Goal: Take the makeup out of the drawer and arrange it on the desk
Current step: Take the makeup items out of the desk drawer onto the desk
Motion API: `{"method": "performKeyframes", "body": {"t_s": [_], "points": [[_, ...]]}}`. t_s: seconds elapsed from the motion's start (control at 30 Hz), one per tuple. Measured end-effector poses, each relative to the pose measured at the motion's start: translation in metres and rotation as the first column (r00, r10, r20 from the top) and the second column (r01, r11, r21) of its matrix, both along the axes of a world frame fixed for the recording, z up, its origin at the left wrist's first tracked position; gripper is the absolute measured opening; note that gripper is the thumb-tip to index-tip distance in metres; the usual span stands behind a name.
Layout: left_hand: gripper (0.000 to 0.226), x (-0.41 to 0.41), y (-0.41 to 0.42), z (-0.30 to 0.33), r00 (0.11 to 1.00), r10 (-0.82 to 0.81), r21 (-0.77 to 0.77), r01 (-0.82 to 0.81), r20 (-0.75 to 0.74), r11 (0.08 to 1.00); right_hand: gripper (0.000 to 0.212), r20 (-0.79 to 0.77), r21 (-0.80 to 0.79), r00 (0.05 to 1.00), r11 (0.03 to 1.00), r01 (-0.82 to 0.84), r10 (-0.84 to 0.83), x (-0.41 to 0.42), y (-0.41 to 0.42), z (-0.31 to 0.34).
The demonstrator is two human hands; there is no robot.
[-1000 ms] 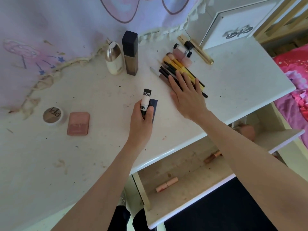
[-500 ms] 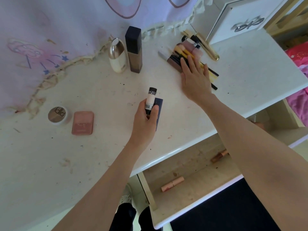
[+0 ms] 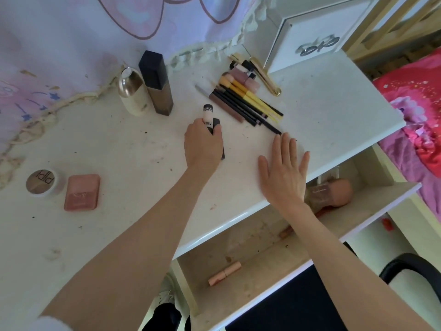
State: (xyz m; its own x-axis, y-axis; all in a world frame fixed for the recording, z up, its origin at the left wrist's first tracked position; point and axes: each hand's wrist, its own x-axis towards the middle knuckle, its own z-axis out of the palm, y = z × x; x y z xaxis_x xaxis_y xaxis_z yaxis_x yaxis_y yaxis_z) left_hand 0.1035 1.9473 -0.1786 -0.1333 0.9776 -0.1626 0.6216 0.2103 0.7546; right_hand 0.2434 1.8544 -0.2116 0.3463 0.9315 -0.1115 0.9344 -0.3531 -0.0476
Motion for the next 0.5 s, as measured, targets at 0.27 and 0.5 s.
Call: {"method": "performKeyframes", "body": {"t_s": [0.27, 0.5], "points": [[0.025, 0.025, 0.03, 0.009, 0.986, 0.052, -0.008, -0.052, 0.155, 0.999, 0.069, 0.028, 0.028, 0.999, 0.999, 0.022, -0.023, 0.001, 0.002, -0.008], [0.045, 0.014, 0.003, -0.001, 0.988, -0.142, 0.087, 0.136, 0.064, 0.987, 0.069, 0.03, 0.033, 0.999, 0.999, 0.021, -0.022, 0.001, 0.002, -0.008]]}}
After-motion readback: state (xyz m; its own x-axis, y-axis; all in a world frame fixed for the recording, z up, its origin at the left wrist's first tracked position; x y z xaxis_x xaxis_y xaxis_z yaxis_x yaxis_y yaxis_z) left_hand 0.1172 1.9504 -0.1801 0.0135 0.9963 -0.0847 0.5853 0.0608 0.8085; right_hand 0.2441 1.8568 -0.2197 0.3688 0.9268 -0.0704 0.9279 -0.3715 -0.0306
